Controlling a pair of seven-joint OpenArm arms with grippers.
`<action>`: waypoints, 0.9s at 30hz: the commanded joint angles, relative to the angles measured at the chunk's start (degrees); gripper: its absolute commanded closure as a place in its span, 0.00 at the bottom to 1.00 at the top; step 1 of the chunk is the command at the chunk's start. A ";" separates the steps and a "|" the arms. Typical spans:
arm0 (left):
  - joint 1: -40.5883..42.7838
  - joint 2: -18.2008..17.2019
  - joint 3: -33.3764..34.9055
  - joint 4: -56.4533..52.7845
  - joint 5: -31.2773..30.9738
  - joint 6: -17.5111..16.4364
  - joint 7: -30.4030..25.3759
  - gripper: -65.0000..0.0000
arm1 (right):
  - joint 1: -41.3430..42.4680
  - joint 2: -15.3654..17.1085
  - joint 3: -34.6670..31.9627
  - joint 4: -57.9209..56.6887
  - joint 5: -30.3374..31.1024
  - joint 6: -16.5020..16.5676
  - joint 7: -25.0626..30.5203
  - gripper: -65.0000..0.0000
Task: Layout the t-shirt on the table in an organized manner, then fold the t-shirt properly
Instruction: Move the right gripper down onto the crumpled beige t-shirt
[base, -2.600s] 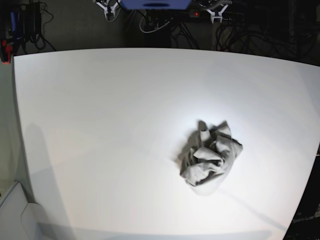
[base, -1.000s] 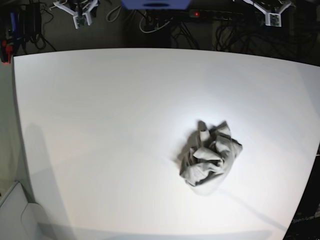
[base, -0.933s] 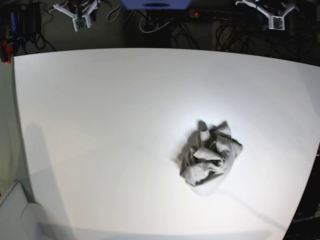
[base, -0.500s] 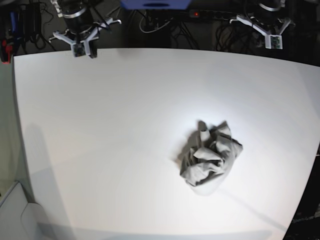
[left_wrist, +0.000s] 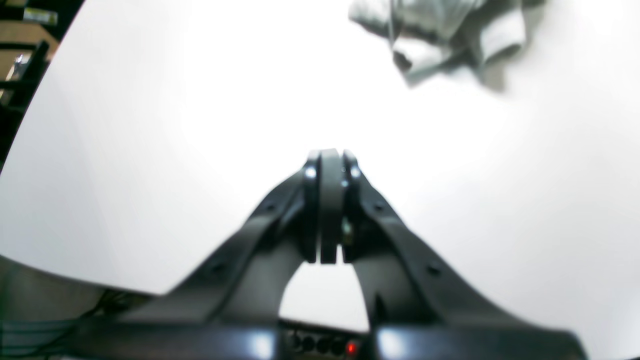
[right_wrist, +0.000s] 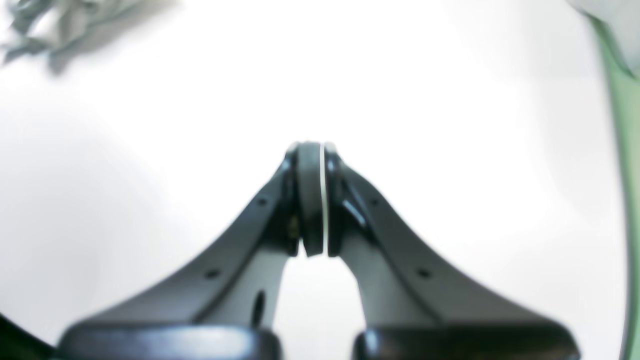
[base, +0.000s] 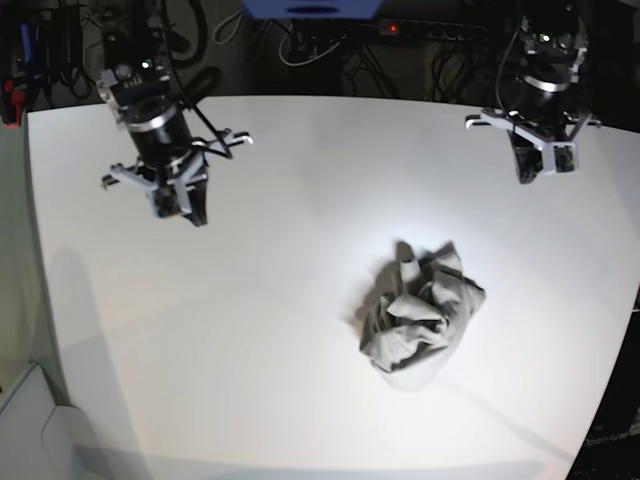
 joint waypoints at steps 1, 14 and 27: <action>-0.92 -0.42 -0.13 1.10 0.11 -0.10 -1.65 0.99 | 2.43 -0.86 0.23 0.99 -0.14 2.22 -0.34 1.00; -7.52 2.13 -0.48 0.66 0.19 -0.10 -1.65 0.53 | 23.88 -8.94 -1.97 0.28 -0.14 11.72 -18.80 0.73; -10.86 2.74 -6.63 0.40 0.19 -0.01 -1.65 0.42 | 32.94 -15.63 -14.46 -17.21 -0.23 11.72 -17.48 0.59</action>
